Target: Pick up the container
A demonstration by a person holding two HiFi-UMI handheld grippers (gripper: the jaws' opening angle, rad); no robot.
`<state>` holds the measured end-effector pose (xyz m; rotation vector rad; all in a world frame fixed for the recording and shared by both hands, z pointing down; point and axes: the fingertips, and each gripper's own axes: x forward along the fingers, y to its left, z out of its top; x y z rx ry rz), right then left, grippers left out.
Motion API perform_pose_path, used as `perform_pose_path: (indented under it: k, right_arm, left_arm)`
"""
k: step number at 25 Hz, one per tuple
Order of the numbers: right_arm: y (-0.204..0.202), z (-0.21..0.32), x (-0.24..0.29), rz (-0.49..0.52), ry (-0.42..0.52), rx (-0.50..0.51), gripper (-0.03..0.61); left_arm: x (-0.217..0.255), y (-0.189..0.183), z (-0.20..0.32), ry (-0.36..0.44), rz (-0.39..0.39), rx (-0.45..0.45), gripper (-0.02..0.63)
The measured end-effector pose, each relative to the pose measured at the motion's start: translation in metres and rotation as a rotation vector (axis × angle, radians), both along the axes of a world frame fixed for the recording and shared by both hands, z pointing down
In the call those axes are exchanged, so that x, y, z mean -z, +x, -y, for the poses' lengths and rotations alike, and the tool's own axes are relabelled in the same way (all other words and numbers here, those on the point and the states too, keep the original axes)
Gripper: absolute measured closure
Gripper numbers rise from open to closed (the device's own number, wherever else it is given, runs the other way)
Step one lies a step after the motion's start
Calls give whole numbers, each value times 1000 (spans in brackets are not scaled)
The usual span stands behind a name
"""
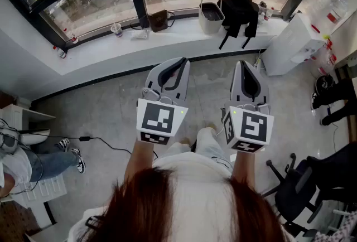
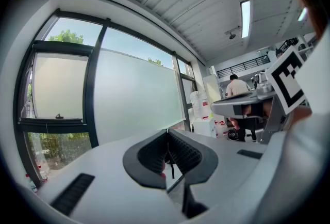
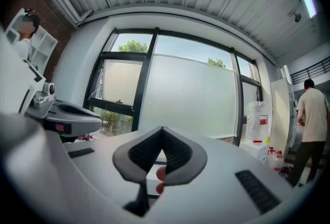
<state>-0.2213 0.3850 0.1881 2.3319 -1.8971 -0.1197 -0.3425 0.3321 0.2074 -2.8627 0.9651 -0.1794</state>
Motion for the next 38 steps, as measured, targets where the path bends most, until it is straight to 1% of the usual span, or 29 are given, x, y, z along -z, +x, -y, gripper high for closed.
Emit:
perform_pose_path:
  k: [7,16,23,28,38]
  right_arm:
    - [-2,10,-1,-5,-2,10,554]
    - [24,47,-8,12,12,20,554]
    - [63,88,-17,35,9,26,554]
    - [96,116,-14,48,17,34,554]
    - [164,167,-11,73,25,75,554]
  left_arm:
    - [-3,4,9,-11,-1,-9,595]
    - [-13,33,46,-18,11,-11,595]
    - [-15,74,86,-10,22,-10,595]
    - [-11,108,114,-5,24,-10,595]
    - [-6,180,165,-5,26,7,595]
